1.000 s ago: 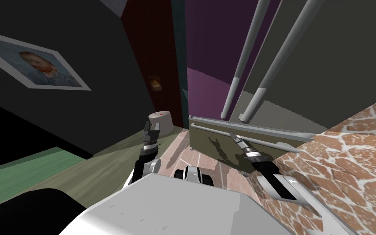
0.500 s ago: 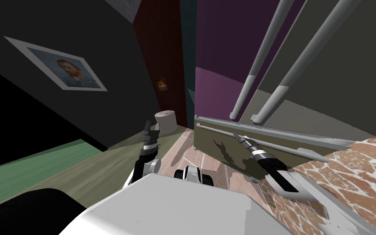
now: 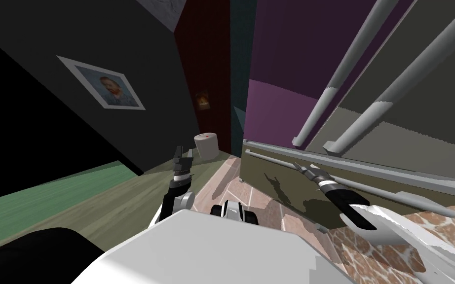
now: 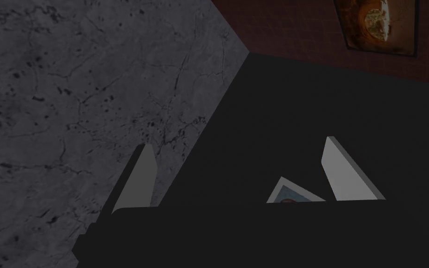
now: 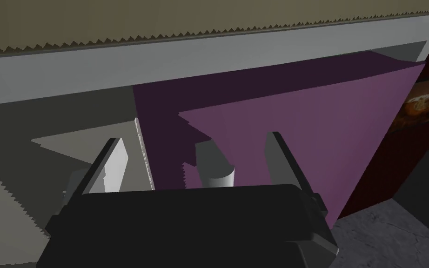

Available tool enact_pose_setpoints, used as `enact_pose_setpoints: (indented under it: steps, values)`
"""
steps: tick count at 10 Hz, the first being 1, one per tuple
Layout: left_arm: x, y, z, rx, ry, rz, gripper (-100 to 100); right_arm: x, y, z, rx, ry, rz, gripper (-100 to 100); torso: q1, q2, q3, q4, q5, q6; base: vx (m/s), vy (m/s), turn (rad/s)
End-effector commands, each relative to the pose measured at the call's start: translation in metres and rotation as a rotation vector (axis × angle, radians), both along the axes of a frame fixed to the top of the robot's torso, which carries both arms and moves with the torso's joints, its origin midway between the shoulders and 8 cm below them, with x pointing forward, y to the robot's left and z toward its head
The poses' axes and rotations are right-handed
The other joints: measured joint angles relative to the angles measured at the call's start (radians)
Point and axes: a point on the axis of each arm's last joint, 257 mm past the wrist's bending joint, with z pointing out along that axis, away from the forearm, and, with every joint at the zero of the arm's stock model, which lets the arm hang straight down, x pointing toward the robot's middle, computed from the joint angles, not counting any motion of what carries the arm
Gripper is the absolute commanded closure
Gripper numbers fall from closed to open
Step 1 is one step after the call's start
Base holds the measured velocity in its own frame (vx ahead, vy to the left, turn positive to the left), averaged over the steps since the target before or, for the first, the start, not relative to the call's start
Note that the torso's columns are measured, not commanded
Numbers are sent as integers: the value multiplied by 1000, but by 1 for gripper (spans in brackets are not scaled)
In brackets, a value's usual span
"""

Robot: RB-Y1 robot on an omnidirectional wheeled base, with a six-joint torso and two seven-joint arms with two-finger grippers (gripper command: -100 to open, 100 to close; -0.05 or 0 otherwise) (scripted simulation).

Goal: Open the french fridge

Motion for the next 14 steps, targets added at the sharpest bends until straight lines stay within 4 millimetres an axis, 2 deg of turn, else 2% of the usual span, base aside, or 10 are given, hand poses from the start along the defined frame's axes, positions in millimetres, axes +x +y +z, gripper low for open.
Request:
enact_pose_setpoints:
  steps: [1, 3, 4, 6, 7, 10, 13, 14]
  values:
    - [0, 0, 0, 0, 0, 0, 0, 2, -52, 14, -164, 44, -90, -100, 3, 0, 0, 0, 1, 0, -5, 118, 165]
    - [0, 0, 0, 0, 0, 0, 0, 1, -90, 32, -285, 70, -157, -100, 3, 0, 0, 0, 1, 0, -10, 117, 158]
    - [0, 0, 0, 0, 0, 0, 0, 1, -90, 32, -287, 70, -156, -100, 3, 0, 0, 0, 1, 0, 8, 85, 40]
    - [0, 0, 0, 0, 0, 0, 0, -2, -122, 52, -394, 90, -219, -100, 0, 0, 0, 0, 0, 0, 6, 74, 109]
    - [0, 0, 0, 0, 0, 0, 0, -2, -122, 54, -398, 89, -218, -100, 2, 0, 0, 0, 1, 0, 4, 59, 51]
    - [0, 0, 0, 0, 0, 0, 0, -7, -159, 86, -532, 108, -296, -100, 3, 0, 0, 0, 1, 0, 4, 69, 104]
    - [0, 0, 0, 0, 0, 0, 0, -12, -186, 113, -629, 119, -358, -100, 2, 0, 0, 0, 1, 1, 2, 76, 85]
    - [0, 0, 0, 0, 0, 0, 0, -8, -180, 107, -606, 116, -342, -100, 1, 0, 0, 0, 0, 0, 1, 29, 24]
